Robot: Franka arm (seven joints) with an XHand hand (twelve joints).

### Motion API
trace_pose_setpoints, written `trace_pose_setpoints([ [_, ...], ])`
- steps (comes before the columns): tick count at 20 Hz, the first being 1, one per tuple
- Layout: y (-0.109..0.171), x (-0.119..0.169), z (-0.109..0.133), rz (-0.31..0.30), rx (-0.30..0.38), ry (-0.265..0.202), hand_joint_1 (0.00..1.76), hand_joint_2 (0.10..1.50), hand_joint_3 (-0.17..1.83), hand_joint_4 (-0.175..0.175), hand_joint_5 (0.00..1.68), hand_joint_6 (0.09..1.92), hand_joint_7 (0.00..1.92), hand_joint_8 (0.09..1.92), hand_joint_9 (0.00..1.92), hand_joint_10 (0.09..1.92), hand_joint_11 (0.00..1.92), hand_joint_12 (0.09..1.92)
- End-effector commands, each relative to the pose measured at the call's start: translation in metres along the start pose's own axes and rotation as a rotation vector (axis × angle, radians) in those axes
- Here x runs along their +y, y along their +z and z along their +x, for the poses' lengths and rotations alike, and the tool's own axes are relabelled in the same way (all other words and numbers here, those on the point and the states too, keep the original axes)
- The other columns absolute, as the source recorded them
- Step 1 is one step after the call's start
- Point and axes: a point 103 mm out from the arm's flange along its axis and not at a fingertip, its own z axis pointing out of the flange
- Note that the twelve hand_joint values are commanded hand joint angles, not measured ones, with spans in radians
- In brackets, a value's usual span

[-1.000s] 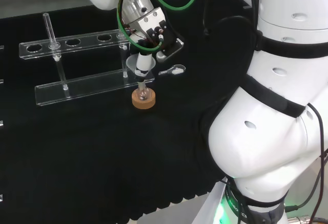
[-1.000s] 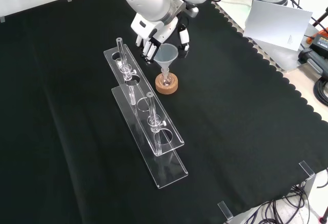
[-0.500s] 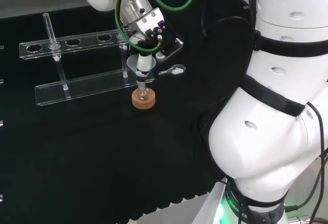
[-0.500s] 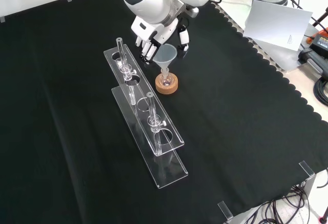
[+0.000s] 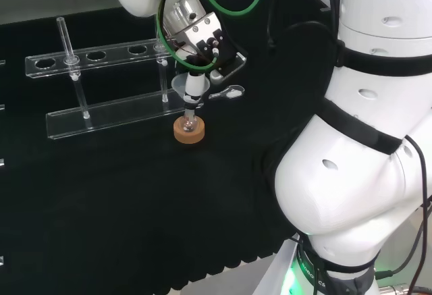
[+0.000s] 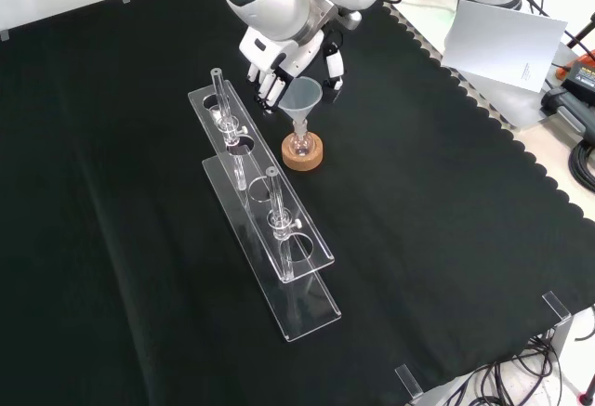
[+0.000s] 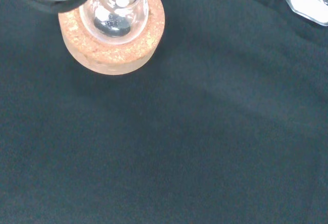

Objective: Place the funnel on the round-bottom flask.

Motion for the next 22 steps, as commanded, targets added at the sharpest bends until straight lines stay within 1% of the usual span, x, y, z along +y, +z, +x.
trace_pose_setpoints([
  [1,0.0006,0.0004,0.0004,-0.002,-0.005,-0.002,0.79,0.64,0.64,-0.036,0.4,0.35,0.39,0.72,0.77,0.55,0.5,1.31],
  [6,-0.0011,0.0024,0.0043,-0.006,-0.013,-0.007,0.79,0.64,0.64,-0.036,0.4,0.34,0.39,0.72,0.77,0.55,0.5,1.31],
  [11,-0.0027,0.0041,0.0073,0.003,-0.02,0.002,0.79,0.65,0.63,-0.036,0.4,0.33,0.39,0.72,0.77,0.55,0.5,1.31],
  [13,-0.0047,0.0049,0.0101,-0.005,-0.021,-0.002,0.79,0.65,0.63,-0.036,0.4,0.33,0.39,0.72,0.77,0.55,0.5,1.31],
  [17,-0.0019,0.0061,0.0089,-0.002,-0.013,-0.007,0.79,0.65,0.63,-0.036,0.4,0.32,0.39,0.72,0.77,0.55,0.49,1.31],
  [22,-0.0019,0.006,0.0073,0.008,-0.015,0.002,0.78,0.65,0.63,-0.036,0.4,0.31,0.38,0.72,0.75,0.55,0.49,1.31],
])
